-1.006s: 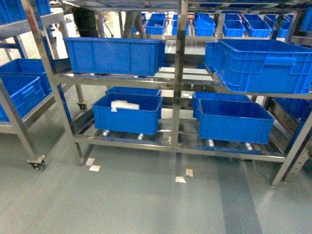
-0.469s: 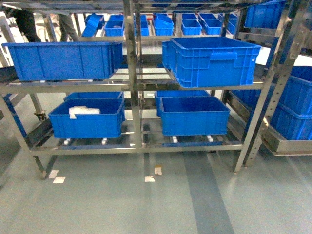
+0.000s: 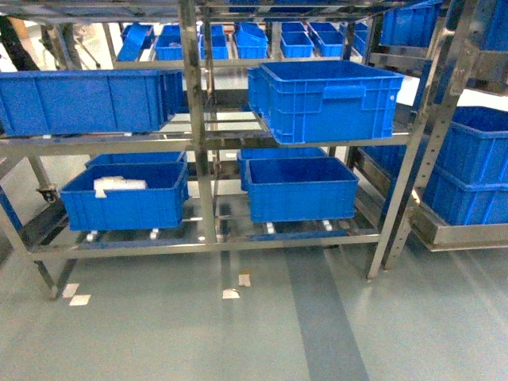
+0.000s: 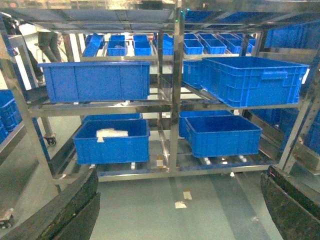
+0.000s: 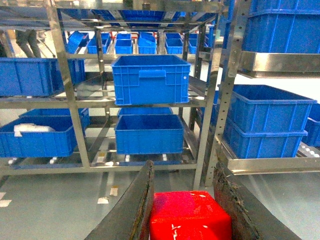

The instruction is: Pick red block from blue box to shelf

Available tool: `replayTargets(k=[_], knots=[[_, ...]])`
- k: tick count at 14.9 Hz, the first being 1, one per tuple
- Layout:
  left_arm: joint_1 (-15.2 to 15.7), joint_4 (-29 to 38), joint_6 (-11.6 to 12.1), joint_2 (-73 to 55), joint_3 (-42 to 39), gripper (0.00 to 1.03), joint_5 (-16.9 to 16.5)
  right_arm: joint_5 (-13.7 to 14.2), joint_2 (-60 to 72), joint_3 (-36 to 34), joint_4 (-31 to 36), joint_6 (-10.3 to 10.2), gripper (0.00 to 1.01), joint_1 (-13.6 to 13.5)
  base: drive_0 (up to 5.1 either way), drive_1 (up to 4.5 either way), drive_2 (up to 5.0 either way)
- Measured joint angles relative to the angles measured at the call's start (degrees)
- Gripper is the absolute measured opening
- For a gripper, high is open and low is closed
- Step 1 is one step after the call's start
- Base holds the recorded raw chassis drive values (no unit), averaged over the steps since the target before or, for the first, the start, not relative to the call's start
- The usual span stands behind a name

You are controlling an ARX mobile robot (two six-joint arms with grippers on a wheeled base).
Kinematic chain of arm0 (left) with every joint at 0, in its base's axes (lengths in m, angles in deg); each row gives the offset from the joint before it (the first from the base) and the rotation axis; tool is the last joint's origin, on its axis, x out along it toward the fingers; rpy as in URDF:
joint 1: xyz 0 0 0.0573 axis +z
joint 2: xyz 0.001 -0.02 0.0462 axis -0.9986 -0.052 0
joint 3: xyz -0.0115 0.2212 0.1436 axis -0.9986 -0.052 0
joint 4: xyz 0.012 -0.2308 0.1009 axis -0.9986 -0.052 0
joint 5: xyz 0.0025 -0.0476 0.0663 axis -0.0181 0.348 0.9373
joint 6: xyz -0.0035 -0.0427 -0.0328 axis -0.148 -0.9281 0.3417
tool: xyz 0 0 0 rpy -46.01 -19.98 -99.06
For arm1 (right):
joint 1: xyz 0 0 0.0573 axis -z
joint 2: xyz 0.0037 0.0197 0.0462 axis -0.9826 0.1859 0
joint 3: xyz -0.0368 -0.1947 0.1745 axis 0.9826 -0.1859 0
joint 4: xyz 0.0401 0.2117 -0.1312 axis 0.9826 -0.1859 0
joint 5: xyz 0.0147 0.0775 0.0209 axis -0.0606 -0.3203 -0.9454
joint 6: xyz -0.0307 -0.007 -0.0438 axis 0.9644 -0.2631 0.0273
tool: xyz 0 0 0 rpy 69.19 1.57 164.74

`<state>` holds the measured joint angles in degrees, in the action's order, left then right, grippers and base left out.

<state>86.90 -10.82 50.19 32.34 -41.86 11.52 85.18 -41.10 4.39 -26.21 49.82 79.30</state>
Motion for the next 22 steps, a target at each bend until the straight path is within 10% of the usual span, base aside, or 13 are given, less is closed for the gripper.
replayTargets(k=[22], knots=[[0.11, 0.09, 0.0, 0.0, 0.0, 0.98, -0.22, 0.02, 0.0, 0.0, -0.02, 0.0, 0.29, 0.0, 0.9, 3.77, -4.3]])
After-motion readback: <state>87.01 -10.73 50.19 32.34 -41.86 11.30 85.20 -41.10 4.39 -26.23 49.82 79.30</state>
